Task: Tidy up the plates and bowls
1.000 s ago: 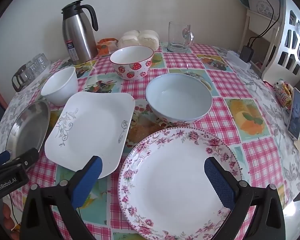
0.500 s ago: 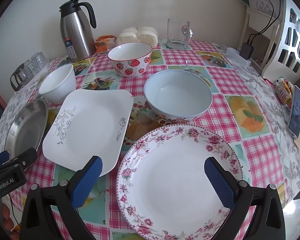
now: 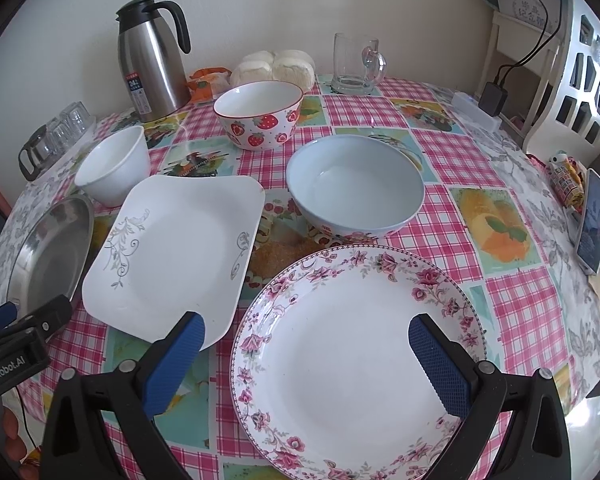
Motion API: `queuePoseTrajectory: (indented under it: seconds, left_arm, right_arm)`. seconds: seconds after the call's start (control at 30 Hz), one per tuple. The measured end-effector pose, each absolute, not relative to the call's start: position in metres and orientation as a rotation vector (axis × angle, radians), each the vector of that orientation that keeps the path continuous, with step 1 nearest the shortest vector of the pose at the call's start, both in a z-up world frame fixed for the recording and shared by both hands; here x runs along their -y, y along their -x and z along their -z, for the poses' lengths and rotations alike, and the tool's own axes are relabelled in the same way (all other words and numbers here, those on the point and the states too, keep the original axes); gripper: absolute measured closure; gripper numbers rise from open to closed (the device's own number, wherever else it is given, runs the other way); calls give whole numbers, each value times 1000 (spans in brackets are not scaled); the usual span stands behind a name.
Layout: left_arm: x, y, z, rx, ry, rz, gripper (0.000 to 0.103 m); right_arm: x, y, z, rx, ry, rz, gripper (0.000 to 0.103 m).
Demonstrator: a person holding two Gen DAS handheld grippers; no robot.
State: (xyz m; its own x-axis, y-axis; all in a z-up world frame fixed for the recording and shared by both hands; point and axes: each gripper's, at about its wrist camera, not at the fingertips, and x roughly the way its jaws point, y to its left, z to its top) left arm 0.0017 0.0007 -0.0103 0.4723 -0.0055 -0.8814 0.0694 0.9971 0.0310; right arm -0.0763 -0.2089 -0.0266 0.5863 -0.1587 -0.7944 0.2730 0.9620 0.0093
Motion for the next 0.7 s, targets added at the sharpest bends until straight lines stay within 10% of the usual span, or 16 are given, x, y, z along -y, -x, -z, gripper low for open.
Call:
queuePoseTrajectory:
  seconds: [0.7]
  left_arm:
    - [-2,-2,11,-1084,-62,47,0]
  right_arm:
    - [209,76,27,-915,-135,253,0]
